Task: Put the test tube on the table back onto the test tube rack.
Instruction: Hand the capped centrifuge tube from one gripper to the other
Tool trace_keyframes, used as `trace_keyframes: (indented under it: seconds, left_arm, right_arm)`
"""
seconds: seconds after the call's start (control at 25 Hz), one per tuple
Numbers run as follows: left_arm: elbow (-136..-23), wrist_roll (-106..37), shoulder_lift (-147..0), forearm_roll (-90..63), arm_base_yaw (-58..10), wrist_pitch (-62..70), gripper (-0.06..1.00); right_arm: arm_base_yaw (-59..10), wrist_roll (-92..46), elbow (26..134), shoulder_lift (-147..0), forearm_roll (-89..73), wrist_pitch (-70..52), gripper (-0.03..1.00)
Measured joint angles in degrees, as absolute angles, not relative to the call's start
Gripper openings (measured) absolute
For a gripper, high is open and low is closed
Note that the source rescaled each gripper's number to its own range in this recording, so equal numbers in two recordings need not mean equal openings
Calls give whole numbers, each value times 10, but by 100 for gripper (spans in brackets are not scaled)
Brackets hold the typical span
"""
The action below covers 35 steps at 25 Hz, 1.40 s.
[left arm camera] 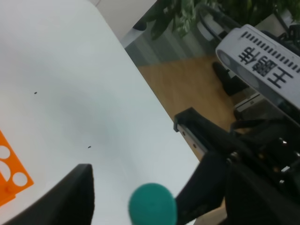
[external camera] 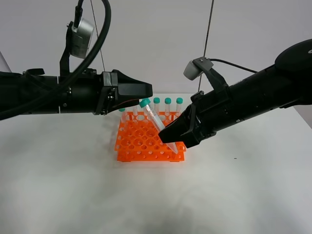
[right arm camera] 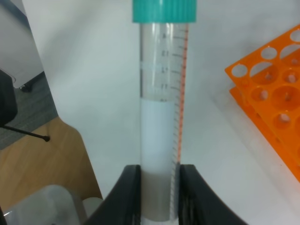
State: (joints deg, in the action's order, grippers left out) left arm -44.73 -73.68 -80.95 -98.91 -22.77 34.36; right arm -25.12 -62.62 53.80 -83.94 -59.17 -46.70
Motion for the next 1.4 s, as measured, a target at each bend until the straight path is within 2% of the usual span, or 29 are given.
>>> trace_keyframes:
  seconds: [1.04,1.4]
  left_arm:
    - [-450,-737,-813,-990,-228,359,90]
    - [-450,-737,-813,-990,-228,359,72]
  right_arm:
    - [-251,-626,538,-839,-655,-464,3]
    - [-251,-619,538,-839,-653,-464,3]
